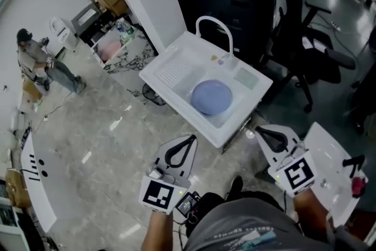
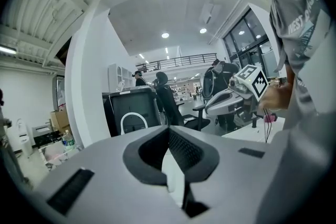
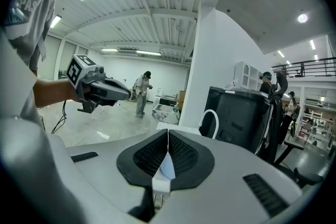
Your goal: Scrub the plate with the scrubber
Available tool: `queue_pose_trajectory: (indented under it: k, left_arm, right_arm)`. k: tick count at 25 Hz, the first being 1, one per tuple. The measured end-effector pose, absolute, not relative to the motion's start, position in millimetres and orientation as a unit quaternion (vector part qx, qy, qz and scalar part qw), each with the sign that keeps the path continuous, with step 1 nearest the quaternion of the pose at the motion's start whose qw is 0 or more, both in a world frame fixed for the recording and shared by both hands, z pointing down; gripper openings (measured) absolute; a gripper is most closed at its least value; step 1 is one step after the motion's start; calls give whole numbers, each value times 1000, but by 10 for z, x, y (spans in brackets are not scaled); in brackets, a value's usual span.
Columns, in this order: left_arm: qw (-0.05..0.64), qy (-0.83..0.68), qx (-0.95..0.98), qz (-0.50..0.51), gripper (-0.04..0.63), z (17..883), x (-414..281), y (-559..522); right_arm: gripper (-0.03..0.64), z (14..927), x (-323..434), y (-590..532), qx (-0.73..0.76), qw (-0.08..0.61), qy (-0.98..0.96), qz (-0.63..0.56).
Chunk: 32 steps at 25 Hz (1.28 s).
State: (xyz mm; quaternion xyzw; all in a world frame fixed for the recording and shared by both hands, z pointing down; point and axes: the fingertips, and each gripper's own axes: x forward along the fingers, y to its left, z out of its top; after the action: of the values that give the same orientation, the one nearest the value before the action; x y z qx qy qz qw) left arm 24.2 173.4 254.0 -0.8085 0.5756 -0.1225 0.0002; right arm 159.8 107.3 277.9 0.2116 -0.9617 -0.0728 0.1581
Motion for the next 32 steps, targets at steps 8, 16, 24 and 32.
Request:
queue_pose_trajectory:
  k: [8, 16, 24, 32]
  left_arm:
    - [-4, 567, -814, -125, 3, 2588, -63, 1273]
    - [-1, 528, -843, -101, 3, 2677, -533, 677]
    - [11, 493, -863, -111, 3, 2805, -978, 153]
    - [9, 459, -883, -97, 3, 2932, -1237, -169]
  right_arm:
    - [31, 2828, 1433, 657, 232, 169, -956, -53]
    - [31, 2806, 951, 255, 264, 190, -944, -59]
    - [31, 2842, 415, -94, 287, 211, -933, -56]
    - [31, 2918, 69, -247, 310, 235, -920, -50]
